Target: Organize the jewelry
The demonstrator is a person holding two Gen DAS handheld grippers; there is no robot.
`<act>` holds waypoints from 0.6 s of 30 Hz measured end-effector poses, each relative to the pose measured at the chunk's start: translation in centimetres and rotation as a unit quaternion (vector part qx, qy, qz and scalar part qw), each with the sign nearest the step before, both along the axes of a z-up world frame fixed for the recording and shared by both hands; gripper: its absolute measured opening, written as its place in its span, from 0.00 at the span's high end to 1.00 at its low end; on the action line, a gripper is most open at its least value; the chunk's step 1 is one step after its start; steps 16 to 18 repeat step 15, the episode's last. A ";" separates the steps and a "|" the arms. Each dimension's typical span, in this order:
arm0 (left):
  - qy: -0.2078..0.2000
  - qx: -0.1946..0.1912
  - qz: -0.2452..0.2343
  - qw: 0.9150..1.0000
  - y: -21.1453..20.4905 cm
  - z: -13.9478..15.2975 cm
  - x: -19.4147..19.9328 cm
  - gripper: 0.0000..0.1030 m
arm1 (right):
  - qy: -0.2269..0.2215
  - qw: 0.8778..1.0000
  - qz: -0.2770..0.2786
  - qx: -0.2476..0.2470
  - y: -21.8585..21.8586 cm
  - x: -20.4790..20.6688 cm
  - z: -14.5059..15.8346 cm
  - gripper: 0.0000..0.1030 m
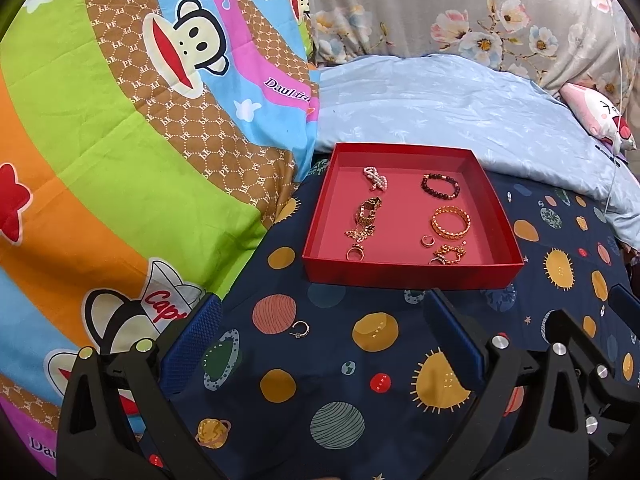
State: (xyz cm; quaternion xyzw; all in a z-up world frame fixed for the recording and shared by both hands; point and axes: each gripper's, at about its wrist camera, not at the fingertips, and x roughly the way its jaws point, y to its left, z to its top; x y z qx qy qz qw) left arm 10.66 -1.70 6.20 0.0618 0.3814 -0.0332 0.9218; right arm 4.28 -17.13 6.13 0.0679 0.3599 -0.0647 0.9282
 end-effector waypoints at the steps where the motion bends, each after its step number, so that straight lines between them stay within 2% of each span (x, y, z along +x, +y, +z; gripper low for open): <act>1: 0.000 0.000 0.001 1.000 0.0 0.0 0.0 0.05 | 0.000 1.000 0.000 -0.001 0.0 0.0 0.0 0.17; 7: -0.002 0.004 0.003 1.000 -0.1 -0.1 -0.1 0.05 | -0.005 1.000 -0.004 -0.019 0.3 -0.2 0.0 0.17; 11: 0.012 -0.009 0.008 1.000 -0.1 -0.2 0.2 0.05 | -0.008 1.000 -0.005 -0.018 0.2 -0.5 0.0 0.17; 18: 0.002 -0.011 0.009 1.000 -0.2 0.0 0.1 0.05 | -0.007 1.000 -0.008 -0.018 0.0 -0.4 -0.1 0.17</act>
